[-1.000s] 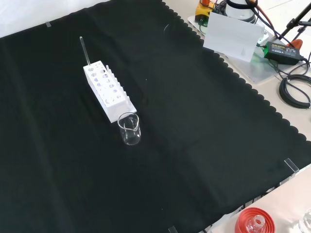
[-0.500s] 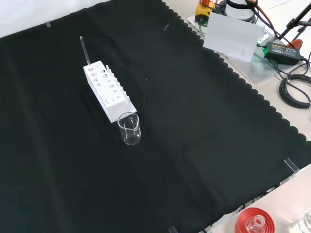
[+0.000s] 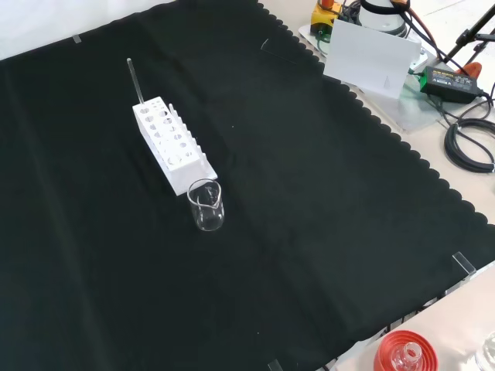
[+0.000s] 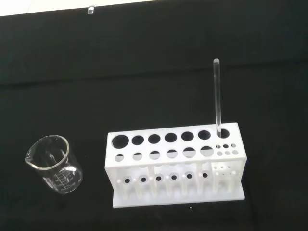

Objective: Take the glass rod from the white test tube rack.

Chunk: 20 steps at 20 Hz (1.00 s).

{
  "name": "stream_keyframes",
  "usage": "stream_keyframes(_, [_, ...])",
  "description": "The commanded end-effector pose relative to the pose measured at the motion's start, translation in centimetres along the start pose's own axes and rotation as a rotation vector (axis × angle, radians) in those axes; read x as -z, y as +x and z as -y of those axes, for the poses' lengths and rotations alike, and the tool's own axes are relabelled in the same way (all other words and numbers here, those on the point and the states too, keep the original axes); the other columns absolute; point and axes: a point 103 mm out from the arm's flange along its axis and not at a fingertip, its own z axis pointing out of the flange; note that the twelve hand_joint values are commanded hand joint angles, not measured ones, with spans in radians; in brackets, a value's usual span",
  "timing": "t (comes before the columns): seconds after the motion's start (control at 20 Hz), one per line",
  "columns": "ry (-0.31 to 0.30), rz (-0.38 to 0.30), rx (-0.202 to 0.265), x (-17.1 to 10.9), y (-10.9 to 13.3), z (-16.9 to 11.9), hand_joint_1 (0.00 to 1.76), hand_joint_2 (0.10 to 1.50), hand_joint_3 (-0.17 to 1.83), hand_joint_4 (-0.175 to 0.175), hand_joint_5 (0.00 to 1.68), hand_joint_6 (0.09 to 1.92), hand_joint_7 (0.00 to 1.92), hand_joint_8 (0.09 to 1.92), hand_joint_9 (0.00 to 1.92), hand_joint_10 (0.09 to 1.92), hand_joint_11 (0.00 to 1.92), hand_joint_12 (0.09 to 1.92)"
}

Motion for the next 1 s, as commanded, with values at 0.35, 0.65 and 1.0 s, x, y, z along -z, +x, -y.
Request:
stream_keyframes(0.35, [0.031, -0.03, 0.055, -2.0, -1.9, -6.9, 0.55, 1.01, 0.33, -0.05, 0.33, 0.5, 0.32, 0.85, 0.45, 0.86, 0.24, 1.39])
stream_keyframes(0.65, [0.053, -0.018, 0.044, -3.0, -2.5, -10.2, 0.56, 1.0, 0.35, -0.053, 0.31, 0.62, 0.33, 0.86, 0.47, 0.87, 0.26, 1.39])
stream_keyframes(1.0, [0.071, -0.024, 0.062, -4.7, -3.1, -12.9, 0.56, 1.0, 0.35, -0.061, 0.33, 0.65, 0.35, 0.87, 0.49, 0.87, 0.28, 1.39])
